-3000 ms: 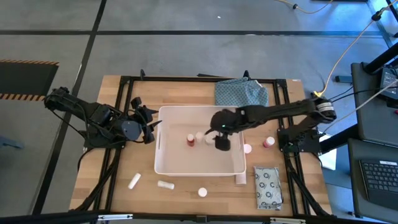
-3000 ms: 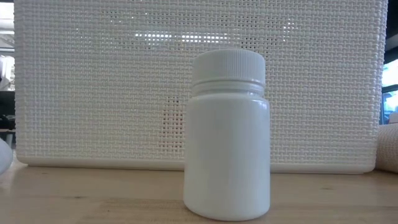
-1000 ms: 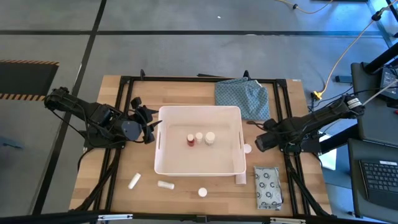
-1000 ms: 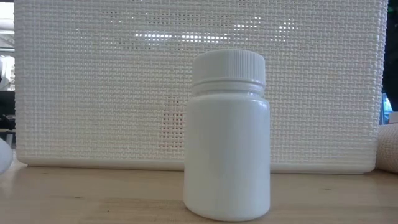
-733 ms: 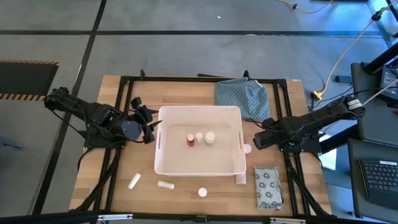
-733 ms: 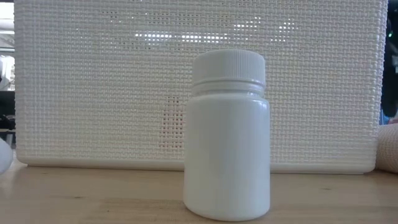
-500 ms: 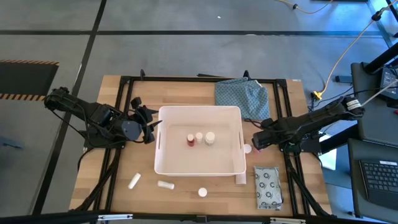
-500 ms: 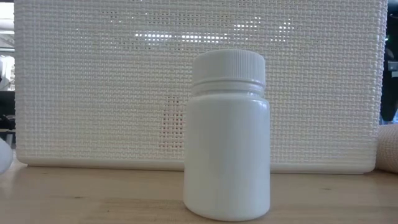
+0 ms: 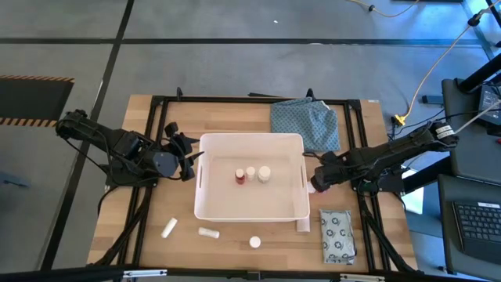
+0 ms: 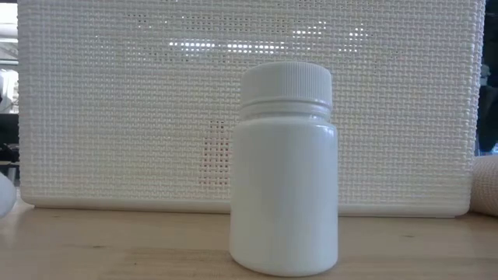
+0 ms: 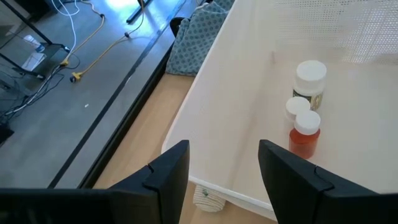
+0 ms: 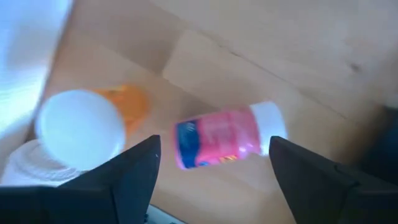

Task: Pick & place medical supplies in basket/bin
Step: Put the pink medicine bottle into the white bin

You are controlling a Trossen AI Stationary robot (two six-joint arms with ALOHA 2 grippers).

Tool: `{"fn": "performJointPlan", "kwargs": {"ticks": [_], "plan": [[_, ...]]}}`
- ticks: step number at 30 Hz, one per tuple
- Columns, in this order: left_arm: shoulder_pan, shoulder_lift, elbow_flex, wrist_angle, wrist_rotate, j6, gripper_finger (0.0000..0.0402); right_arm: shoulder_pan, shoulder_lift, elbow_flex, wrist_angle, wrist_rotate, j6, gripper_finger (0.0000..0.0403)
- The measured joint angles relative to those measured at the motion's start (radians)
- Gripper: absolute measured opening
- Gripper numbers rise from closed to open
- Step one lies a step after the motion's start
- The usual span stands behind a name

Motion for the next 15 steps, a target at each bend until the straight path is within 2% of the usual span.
{"fn": "performJointPlan", "kwargs": {"ticks": [8, 15], "plan": [[0.000, 0.000, 0.000, 0.000, 0.000, 0.001, 0.0185, 0.000, 0.000, 0.000, 0.053, 0.001, -0.052, 0.0300], [0.000, 0.000, 0.000, 0.000, 0.000, -0.001, 0.0185, 0.000, 0.004, 0.000, -0.048, 0.001, 0.086, 0.0300]]}}
